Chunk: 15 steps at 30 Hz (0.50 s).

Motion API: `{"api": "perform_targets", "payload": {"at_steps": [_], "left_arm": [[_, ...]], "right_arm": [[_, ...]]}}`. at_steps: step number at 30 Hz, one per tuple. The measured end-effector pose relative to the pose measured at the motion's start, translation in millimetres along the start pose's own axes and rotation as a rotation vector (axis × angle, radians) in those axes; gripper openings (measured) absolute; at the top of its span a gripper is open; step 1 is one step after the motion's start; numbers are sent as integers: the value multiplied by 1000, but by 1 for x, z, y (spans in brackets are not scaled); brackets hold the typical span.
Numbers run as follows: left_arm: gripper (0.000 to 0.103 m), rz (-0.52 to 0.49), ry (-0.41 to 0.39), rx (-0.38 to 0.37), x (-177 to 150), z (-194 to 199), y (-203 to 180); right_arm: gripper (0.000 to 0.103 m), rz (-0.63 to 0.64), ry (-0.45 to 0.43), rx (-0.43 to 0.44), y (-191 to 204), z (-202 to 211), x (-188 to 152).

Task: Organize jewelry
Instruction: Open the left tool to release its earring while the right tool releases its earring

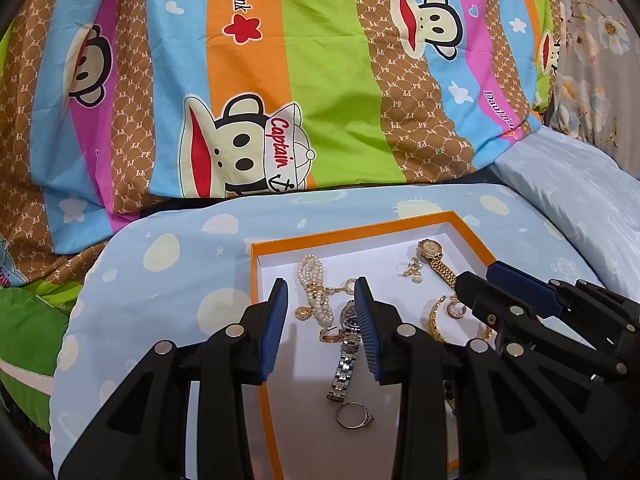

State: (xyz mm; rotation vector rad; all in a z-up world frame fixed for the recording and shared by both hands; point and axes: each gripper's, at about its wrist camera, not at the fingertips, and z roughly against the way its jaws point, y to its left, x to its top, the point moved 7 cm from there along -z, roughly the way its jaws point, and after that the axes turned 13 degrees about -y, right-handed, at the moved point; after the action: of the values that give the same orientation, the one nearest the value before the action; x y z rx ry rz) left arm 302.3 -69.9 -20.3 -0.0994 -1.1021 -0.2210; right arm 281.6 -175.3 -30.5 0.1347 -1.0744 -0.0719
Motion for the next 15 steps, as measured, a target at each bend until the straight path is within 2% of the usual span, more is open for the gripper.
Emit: {"api": "perform_targets", "payload": {"at_steps": [10, 15], "left_arm": [[33, 7, 8, 6, -3, 10, 7], [33, -15, 39, -2, -25, 31, 10]], "right_arm": [[25, 34, 7, -21, -4, 15, -9], [25, 51, 45, -43, -16, 31, -29]]}}
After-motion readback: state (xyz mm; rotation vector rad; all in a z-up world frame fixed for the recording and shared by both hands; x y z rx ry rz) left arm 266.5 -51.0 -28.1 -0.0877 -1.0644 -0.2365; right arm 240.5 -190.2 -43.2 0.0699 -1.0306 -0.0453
